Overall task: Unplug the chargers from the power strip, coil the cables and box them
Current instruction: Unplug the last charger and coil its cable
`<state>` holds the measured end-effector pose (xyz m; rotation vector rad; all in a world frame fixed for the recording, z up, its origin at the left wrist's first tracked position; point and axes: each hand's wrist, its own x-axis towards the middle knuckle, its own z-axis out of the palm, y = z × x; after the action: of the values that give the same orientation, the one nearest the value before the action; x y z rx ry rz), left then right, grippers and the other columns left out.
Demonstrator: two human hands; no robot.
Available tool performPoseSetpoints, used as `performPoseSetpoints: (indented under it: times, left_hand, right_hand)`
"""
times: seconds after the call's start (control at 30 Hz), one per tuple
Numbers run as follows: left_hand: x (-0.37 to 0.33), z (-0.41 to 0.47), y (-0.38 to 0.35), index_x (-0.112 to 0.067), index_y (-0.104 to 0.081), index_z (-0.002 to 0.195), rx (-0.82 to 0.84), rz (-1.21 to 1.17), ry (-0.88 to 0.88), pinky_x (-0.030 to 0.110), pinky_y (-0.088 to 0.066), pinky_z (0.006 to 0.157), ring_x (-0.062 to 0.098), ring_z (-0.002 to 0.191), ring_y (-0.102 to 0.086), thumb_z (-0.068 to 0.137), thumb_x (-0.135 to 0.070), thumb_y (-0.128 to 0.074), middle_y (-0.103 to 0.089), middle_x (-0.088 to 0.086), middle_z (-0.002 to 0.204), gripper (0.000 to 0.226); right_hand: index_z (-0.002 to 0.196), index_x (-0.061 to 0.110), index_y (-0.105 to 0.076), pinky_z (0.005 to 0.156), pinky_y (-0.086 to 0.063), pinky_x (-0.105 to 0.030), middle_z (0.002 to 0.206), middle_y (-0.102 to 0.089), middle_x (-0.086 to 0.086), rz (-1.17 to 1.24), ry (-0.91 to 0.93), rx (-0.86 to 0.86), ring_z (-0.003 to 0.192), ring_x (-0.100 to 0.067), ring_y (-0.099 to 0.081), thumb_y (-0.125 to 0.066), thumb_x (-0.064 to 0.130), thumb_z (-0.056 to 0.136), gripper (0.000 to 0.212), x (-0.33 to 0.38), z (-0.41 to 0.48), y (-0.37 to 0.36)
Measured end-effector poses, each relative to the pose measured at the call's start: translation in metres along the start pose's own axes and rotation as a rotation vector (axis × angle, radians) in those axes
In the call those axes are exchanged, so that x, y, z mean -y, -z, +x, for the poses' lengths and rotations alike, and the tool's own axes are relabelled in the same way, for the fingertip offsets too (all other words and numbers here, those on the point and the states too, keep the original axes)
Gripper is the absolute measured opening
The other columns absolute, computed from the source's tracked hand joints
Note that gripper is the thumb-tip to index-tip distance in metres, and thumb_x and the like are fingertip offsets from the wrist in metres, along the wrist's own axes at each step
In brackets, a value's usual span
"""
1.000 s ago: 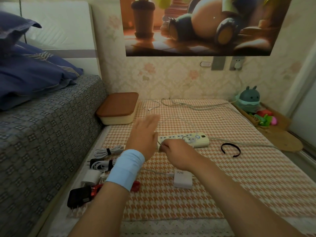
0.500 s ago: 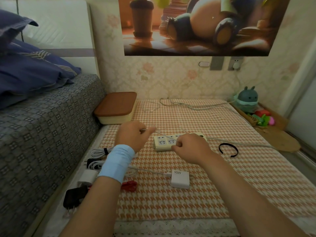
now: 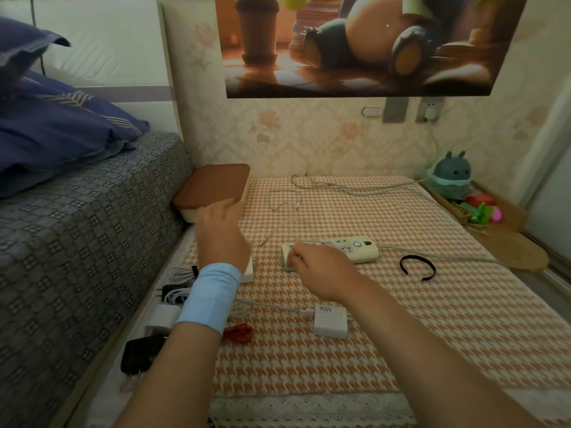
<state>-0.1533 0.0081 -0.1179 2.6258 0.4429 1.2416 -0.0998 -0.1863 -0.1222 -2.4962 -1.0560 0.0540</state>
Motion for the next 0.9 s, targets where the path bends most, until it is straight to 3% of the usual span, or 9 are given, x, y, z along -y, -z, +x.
performPoseSetpoints:
  times: [0.07,0.13,0.2,0.3,0.37,0.47,0.57,0.73,0.9]
  left_hand:
    - [-0.023,-0.004,-0.001,-0.017,-0.063,0.126,0.262,-0.262,-0.094,0.039,-0.044,0.100,0.027,0.110,-0.057,0.090,0.000,-0.044,-0.064,0.008,0.120,0.043]
    - [-0.040,-0.013,0.000,-0.026,-0.060,0.127,0.511,-0.442,-0.037,0.027,-0.046,0.088,0.015,0.100,-0.061,0.100,-0.017,-0.044,-0.067,-0.002,0.111,0.032]
    - [-0.047,-0.020,0.000,-0.027,-0.065,0.113,0.613,-0.522,0.037,0.028,-0.047,0.076,0.011,0.084,-0.063,0.103,-0.032,-0.039,-0.069,-0.006,0.093,0.028]
    - [-0.043,-0.018,0.002,-0.025,-0.066,0.080,0.715,-0.597,0.111,0.037,-0.051,0.076,0.015,0.070,-0.063,0.102,-0.041,-0.036,-0.069,-0.004,0.071,0.041]
    - [-0.042,-0.016,0.006,-0.026,-0.068,0.073,0.753,-0.670,0.144,0.033,-0.048,0.068,0.010,0.060,-0.055,0.100,-0.043,-0.043,-0.062,-0.009,0.062,0.040]
    - [-0.040,-0.012,0.010,-0.019,-0.068,0.064,0.618,-0.597,0.157,0.029,-0.045,0.058,0.008,0.051,-0.048,0.095,-0.043,-0.055,-0.055,-0.006,0.052,0.041]
    - [-0.024,0.001,0.017,-0.023,-0.063,0.060,0.333,-0.476,0.207,0.029,-0.045,0.061,0.012,0.056,-0.052,0.093,-0.041,-0.059,-0.058,-0.004,0.058,0.038]
    - [0.018,0.011,0.027,-0.013,-0.073,0.082,-0.118,0.123,0.166,0.033,-0.033,0.052,0.033,0.070,-0.054,0.096,-0.044,-0.053,-0.058,0.010,0.080,0.039]
    - [0.022,0.010,0.025,-0.008,-0.074,0.090,-0.131,0.251,0.312,0.040,-0.035,0.063,0.040,0.086,-0.053,0.096,-0.036,-0.055,-0.062,0.020,0.090,0.034]
  right_hand:
    - [0.118,0.023,-0.052,0.057,-0.038,-0.038,0.081,-0.062,0.004,0.075,0.044,-0.043,0.065,-0.015,-0.052,-0.036,0.033,0.109,0.021,0.008,0.000,-0.004]
    - [0.117,0.024,-0.042,0.057,-0.042,-0.045,0.076,-0.060,-0.001,0.179,0.090,-0.110,0.063,-0.021,-0.055,-0.036,0.033,0.109,0.014,0.009,0.000,-0.004]
    - [0.114,0.024,-0.039,0.057,-0.044,-0.045,0.079,-0.060,-0.001,0.280,0.111,-0.168,0.064,-0.018,-0.056,-0.037,0.030,0.108,0.008,0.006,0.000,0.000]
    - [0.111,0.024,-0.041,0.057,-0.040,-0.032,0.075,-0.051,0.005,0.420,0.119,-0.247,0.058,-0.005,-0.046,-0.046,0.027,0.106,0.007,-0.001,-0.001,0.006]
    - [0.107,0.025,-0.044,0.059,-0.042,-0.032,0.075,-0.051,0.002,0.506,0.105,-0.270,0.059,-0.007,-0.045,-0.052,0.025,0.104,0.009,-0.004,-0.003,0.010]
    - [0.094,0.028,-0.054,0.055,-0.040,-0.031,0.069,-0.058,0.000,0.504,0.052,-0.226,0.054,-0.008,-0.046,-0.060,0.037,0.099,0.012,-0.008,-0.004,0.016]
    - [0.075,0.025,-0.062,0.053,-0.042,-0.032,0.066,-0.065,0.001,0.112,-0.053,-0.103,0.054,-0.014,-0.054,-0.062,0.048,0.093,0.030,-0.019,-0.006,0.021]
    - [0.059,0.018,-0.041,0.048,-0.022,-0.028,0.052,-0.038,-0.001,-0.098,-0.210,-0.029,0.047,-0.019,-0.030,-0.058,0.043,0.096,0.048,-0.044,-0.008,0.023]
    - [0.073,0.014,-0.051,0.055,-0.032,-0.034,0.071,-0.055,-0.004,-0.048,-0.146,-0.016,0.060,-0.022,-0.045,-0.042,0.034,0.104,0.038,-0.034,-0.007,0.023]
